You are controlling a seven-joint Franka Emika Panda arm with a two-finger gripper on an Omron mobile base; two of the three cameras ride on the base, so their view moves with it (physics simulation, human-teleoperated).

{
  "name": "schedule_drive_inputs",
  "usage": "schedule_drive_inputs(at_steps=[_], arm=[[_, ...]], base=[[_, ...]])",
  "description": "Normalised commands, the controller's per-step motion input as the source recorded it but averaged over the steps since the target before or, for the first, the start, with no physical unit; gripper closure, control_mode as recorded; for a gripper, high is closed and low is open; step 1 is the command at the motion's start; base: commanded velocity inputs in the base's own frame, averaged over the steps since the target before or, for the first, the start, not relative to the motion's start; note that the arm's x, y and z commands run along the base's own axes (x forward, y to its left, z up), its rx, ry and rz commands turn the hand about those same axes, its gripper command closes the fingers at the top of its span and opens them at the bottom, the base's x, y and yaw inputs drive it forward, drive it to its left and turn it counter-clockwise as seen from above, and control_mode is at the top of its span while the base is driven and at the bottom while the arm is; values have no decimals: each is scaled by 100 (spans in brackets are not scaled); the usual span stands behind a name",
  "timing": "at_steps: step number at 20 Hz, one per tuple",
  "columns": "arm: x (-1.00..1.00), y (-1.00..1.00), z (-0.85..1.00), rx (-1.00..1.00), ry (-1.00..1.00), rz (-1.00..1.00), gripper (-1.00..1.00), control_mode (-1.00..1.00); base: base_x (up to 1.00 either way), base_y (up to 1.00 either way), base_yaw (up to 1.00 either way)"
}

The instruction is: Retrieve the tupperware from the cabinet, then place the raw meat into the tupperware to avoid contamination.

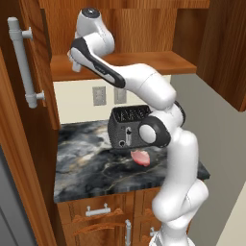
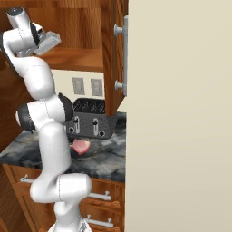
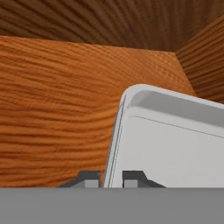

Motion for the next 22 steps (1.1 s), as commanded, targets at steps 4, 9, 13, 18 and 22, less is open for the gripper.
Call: schedule_drive_inputs(at_steps=[4,9,13,18,22], arm=[[-14,0,23,0,-3,-4,100,-100],[-47,-2,6,0,0,-6,100,-100],[-60,-5,15,0,0,-6,100,-100],[-71,-17,11,0,0,-5,100,-100],[-82,-22,5,1,0,-5,100,-100]], base=[[0,0,0],[0,0,0],[0,0,0],[0,0,0],[0,0,0]])
